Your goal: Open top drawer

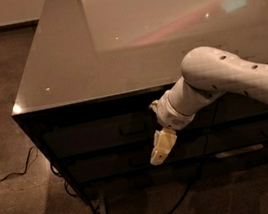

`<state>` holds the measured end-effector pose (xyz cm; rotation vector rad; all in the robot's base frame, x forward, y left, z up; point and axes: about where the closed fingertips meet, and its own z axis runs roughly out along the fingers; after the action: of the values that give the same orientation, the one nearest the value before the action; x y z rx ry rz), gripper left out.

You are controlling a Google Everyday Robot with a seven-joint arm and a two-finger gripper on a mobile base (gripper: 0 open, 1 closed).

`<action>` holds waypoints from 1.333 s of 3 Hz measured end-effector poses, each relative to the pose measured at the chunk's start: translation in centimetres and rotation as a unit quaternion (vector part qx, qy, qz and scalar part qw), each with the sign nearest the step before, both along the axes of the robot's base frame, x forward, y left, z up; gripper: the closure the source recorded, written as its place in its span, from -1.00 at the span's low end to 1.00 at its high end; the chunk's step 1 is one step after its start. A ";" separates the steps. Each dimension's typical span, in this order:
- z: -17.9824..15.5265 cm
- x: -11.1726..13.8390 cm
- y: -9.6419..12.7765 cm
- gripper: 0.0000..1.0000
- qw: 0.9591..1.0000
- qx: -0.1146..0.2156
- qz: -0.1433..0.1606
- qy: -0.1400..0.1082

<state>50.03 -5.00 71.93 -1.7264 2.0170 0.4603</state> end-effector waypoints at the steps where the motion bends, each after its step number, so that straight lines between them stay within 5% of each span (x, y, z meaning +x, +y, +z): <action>1: -0.1 -0.1 0.1 -1.00 1.000 0.000 0.001 0.002; 4: -3.9 5.0 0.1 -1.00 0.999 0.009 -0.030 0.006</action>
Offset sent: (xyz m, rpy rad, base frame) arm 0.0355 0.0056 -0.0364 0.0267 0.0424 -0.0340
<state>55.00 -4.91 68.00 -1.6508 2.0613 0.4678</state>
